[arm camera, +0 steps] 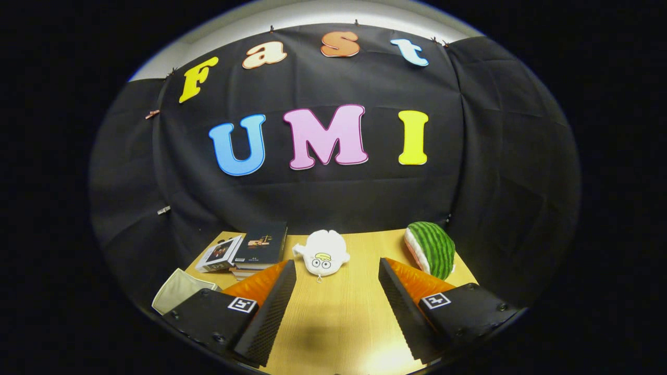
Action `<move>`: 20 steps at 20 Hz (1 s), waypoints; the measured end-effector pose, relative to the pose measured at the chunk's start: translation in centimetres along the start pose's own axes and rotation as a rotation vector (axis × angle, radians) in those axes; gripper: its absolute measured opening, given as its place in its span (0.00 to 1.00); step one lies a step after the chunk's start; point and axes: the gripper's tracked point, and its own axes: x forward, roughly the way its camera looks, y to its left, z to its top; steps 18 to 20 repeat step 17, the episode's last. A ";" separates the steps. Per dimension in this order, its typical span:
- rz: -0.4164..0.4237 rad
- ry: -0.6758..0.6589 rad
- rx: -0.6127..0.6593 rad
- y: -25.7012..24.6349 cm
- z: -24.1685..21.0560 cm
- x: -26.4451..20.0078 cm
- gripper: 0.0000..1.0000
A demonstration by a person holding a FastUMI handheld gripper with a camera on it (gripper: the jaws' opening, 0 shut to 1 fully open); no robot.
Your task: Open the storage box then place both shoes into the box .Put the left shoe in first, then the right shoe, with the right side of both shoes facing outward in a uniform manner.
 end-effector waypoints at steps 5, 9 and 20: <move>0.008 -0.103 -0.043 -2.2 2.2 -2.2 0.98; -0.013 -0.133 -0.057 -4.3 2.0 -2.8 0.98; -0.048 -0.148 -0.045 -6.9 2.2 -4.0 0.98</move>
